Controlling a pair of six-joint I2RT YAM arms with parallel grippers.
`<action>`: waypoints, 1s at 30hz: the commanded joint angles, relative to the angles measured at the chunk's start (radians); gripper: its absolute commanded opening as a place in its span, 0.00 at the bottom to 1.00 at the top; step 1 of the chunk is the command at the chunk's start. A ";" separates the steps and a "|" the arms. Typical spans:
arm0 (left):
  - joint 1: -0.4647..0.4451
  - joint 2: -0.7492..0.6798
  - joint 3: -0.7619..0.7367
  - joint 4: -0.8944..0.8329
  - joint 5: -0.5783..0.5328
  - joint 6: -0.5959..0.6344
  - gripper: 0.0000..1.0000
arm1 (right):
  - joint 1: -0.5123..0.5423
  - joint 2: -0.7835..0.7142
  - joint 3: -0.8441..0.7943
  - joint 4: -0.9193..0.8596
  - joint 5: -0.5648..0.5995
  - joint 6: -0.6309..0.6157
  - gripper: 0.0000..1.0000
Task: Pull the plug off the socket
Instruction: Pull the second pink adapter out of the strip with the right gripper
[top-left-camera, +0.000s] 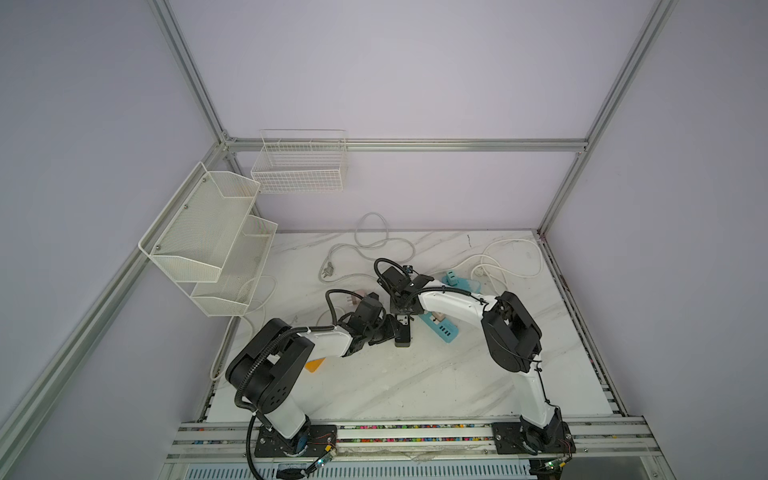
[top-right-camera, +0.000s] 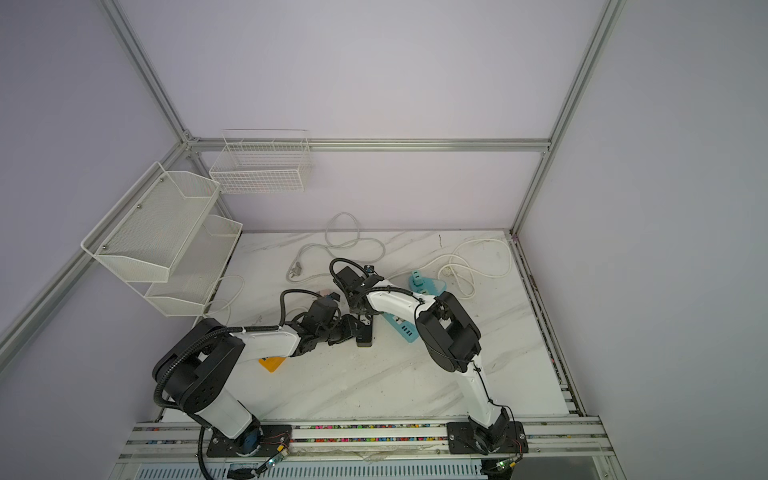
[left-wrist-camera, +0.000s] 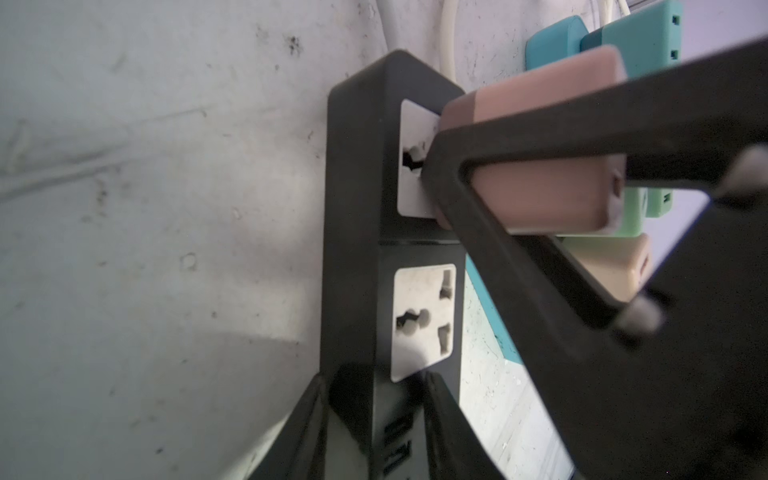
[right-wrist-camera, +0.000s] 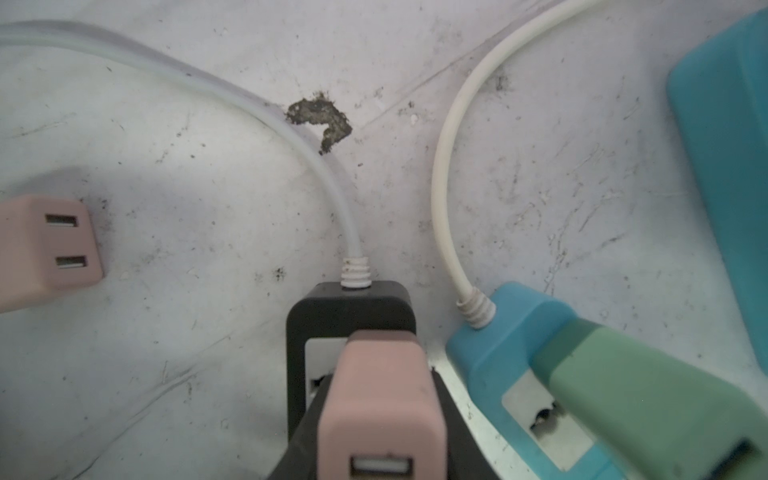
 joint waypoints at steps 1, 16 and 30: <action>-0.019 0.085 -0.038 -0.255 -0.066 -0.002 0.36 | 0.015 0.028 0.052 0.001 0.007 0.029 0.25; -0.030 0.080 -0.045 -0.256 -0.067 0.003 0.36 | 0.021 0.038 0.075 -0.009 -0.002 0.006 0.26; -0.029 0.080 -0.035 -0.274 -0.072 0.016 0.36 | 0.016 0.025 0.089 -0.033 0.047 -0.035 0.26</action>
